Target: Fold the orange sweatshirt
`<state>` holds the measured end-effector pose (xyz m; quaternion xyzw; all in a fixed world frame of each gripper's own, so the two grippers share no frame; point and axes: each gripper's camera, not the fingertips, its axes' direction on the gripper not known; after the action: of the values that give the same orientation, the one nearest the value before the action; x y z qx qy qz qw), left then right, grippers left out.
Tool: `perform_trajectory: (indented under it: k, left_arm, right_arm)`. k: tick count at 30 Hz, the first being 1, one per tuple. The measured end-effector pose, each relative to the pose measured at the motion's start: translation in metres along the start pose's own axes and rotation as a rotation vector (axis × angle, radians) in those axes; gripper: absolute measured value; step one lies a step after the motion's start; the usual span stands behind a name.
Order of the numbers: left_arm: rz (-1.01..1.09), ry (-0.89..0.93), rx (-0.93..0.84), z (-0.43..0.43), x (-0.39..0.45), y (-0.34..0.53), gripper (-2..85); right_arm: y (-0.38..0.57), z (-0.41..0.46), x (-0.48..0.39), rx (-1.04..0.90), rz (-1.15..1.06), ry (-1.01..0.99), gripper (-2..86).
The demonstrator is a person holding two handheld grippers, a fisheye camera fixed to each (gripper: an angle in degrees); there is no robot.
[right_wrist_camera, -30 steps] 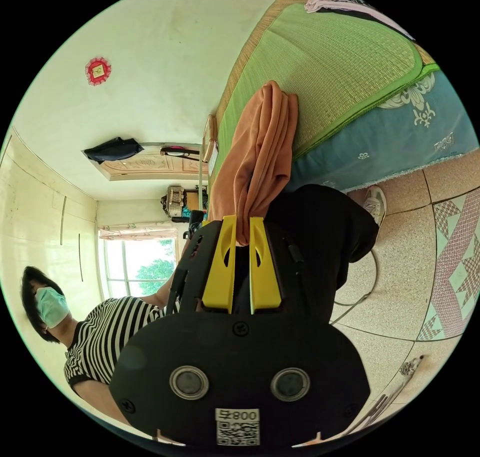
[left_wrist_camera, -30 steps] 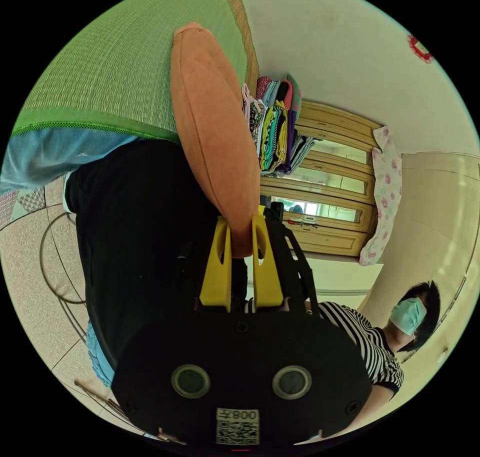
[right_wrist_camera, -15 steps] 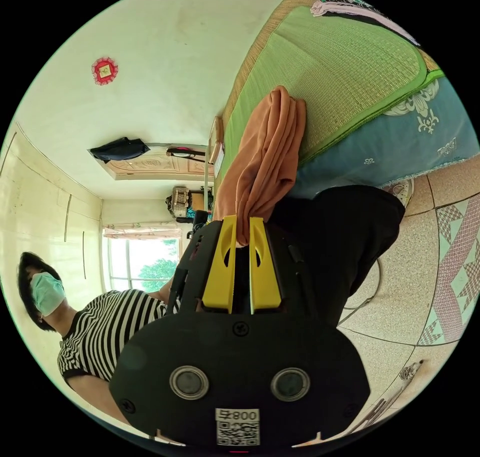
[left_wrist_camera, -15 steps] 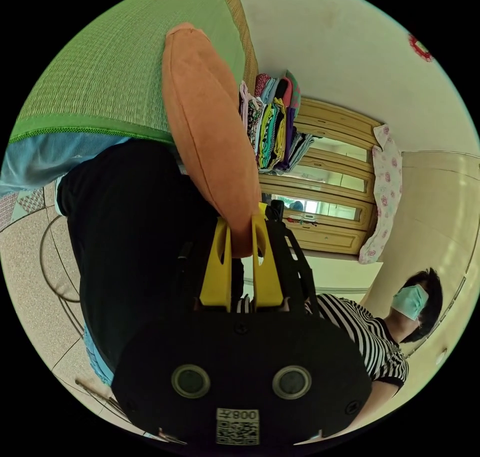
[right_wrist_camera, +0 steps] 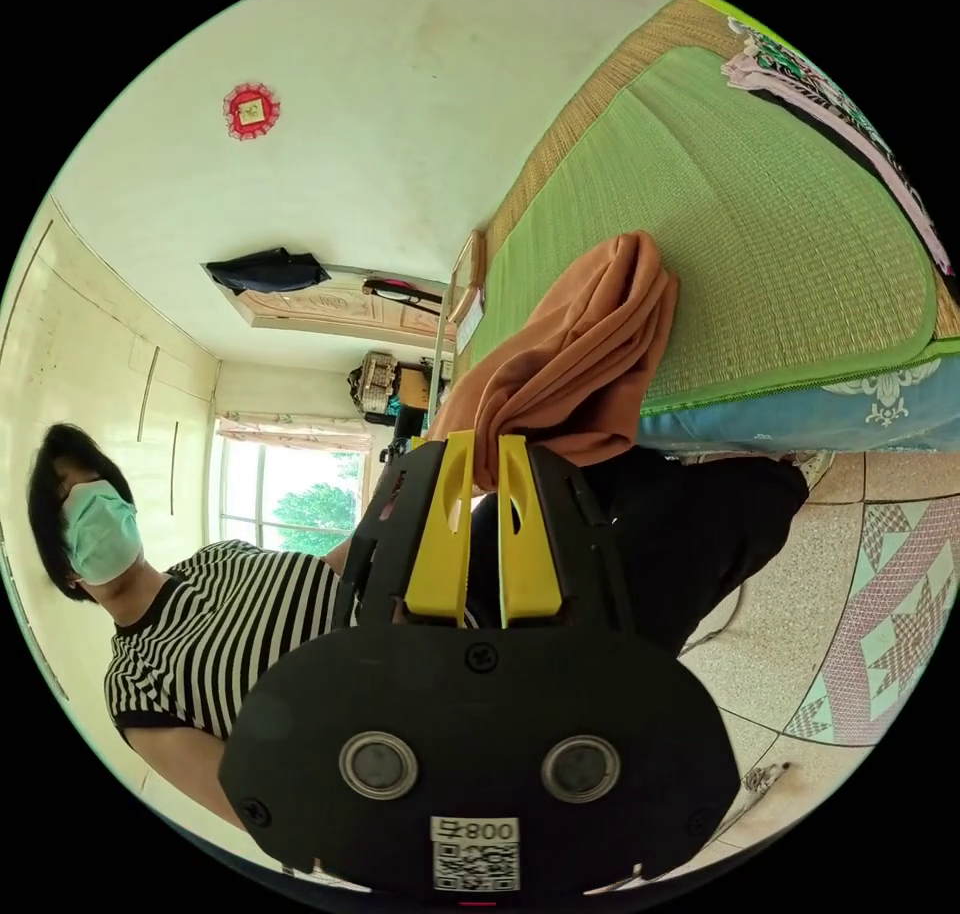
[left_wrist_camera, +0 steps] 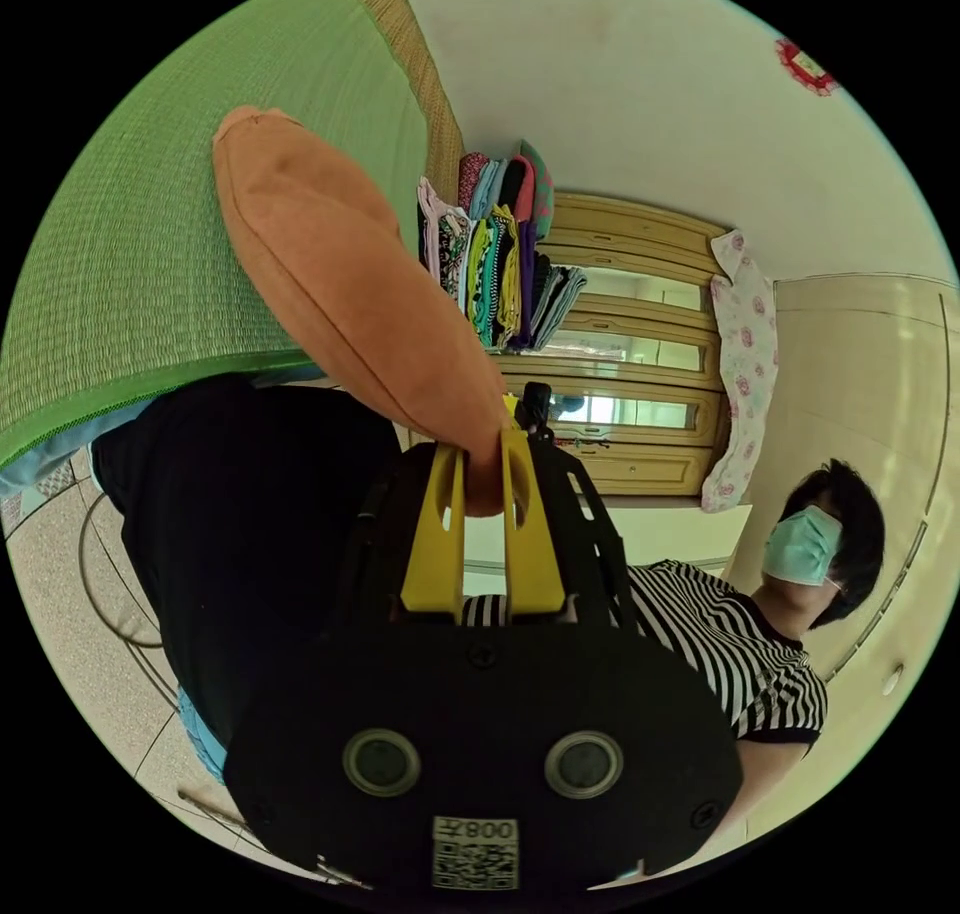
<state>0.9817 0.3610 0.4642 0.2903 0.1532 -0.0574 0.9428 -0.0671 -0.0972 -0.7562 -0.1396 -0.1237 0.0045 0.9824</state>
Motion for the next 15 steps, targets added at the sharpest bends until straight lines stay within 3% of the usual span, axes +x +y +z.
perform_trajectory:
  k: [7,15]
  left_arm:
    - [-0.108,-0.051,-0.027,-0.004,-0.006,0.002,6.9]
    - [-0.129,-0.109,-0.066,-0.012,0.01,-0.011,6.8]
  right_arm:
    - [0.023,0.014,0.072,0.023,0.096,-0.037,6.7]
    - [0.03,0.013,0.12,0.04,0.176,0.056,12.6]
